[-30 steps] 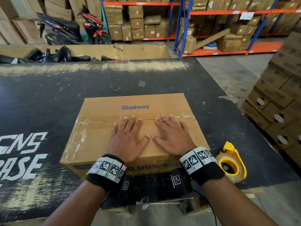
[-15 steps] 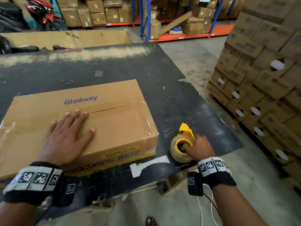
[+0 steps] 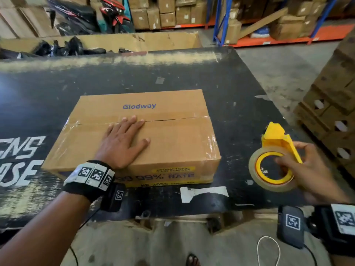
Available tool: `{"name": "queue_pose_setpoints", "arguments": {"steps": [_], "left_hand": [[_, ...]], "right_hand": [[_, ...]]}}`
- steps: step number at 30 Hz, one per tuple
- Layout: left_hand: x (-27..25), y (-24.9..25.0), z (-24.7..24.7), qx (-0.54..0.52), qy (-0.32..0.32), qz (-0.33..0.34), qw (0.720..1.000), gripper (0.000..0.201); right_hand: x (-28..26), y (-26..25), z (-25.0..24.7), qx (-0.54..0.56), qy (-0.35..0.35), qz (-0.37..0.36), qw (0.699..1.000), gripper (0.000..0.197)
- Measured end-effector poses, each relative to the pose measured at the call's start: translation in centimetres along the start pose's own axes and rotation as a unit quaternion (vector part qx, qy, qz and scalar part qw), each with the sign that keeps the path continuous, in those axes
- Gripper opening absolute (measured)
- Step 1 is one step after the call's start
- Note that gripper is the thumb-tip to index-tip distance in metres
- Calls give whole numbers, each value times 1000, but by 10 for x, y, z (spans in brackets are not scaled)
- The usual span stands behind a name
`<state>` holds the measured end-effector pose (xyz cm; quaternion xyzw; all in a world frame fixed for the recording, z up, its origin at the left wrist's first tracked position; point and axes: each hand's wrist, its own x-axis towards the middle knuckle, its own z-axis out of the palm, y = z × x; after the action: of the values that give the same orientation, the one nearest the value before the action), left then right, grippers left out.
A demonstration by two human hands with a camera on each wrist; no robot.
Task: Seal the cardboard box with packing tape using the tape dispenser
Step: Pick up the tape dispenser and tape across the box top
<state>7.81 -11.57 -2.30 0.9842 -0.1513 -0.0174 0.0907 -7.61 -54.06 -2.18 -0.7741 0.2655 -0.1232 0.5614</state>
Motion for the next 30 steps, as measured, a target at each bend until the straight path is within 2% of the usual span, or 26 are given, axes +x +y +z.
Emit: {"name": "queue_pose_setpoints", "arguments": {"steps": [4,7,11,16,22,26,30], "left_hand": [[2,0,-1,-3,-11,-1,1000,77],[1,-1,-2,-8,-21,2,1000,77],[3,-5,-11,-35,-54,13,998,78],[-5,-34,-45,-116,-111,39,986,79],[-15,-143,-93,0,-108,35,994,73],[-22,-190,-89,13,-136,89,987,79],[-14,-206,-79,-8,-103,133,986,79]], "right_hand": [[11,-77,23,25,-106,-158,981,44],[21,-121,72,-68,-159,-261,950,55],[33,-155,151,-111,-212,-343,908,47],[42,-165,197,-187,-260,-354,879,50],[39,-166,207,-258,-276,-358,854,53],[31,-185,227,-270,-296,-360,843,60],[19,-212,294,-248,-337,-389,821,53]]}}
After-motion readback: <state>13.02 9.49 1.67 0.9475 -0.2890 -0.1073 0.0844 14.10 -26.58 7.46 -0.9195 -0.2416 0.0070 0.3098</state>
